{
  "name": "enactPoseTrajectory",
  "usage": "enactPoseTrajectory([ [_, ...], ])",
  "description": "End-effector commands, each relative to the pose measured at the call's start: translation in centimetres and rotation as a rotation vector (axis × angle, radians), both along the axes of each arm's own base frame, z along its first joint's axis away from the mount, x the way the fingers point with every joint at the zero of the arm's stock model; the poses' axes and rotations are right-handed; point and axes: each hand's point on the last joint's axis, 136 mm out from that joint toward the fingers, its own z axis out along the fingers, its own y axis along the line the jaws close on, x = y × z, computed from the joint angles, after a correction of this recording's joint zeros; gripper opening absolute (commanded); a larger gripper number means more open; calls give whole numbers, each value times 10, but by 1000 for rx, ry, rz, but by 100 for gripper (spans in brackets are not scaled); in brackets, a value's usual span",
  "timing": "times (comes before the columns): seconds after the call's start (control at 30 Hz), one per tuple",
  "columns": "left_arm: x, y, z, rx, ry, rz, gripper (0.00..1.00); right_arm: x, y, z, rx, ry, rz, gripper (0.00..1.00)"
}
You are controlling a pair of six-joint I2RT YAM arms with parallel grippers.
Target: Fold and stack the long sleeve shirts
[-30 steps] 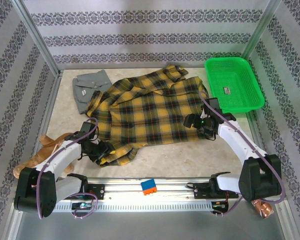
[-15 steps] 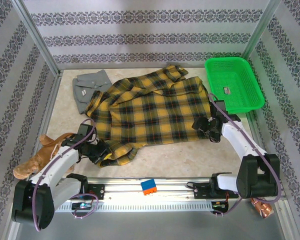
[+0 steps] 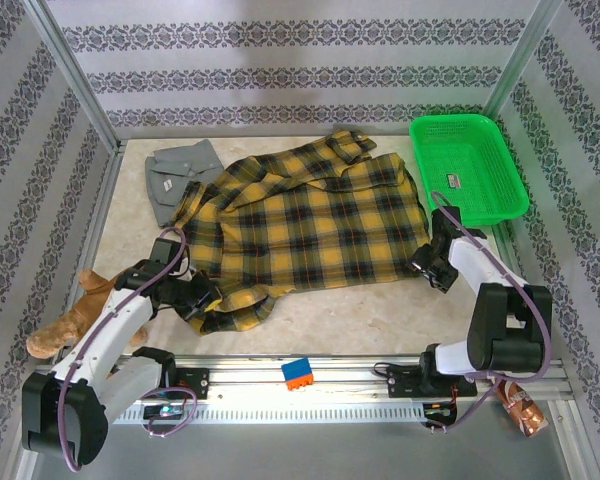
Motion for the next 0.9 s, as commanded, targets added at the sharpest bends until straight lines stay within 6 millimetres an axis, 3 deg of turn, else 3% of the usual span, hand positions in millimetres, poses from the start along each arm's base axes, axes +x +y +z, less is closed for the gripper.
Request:
enactPoseTrajectory([
  [0.0,-5,6,7,54,1,-35,0,10,-16,0,-69,-4,-27,64],
  [0.43,-13,8,6,49,-6,-25,0,41,-19,-15,-49,-23,-46,43],
  [0.63,-13,9,9,49,-17,-18,0,40,-19,-21,-45,-9,-61,38],
  [0.87,-13,11,13,61,-25,-17,0,36,-19,-12,-47,-26,-74,28],
])
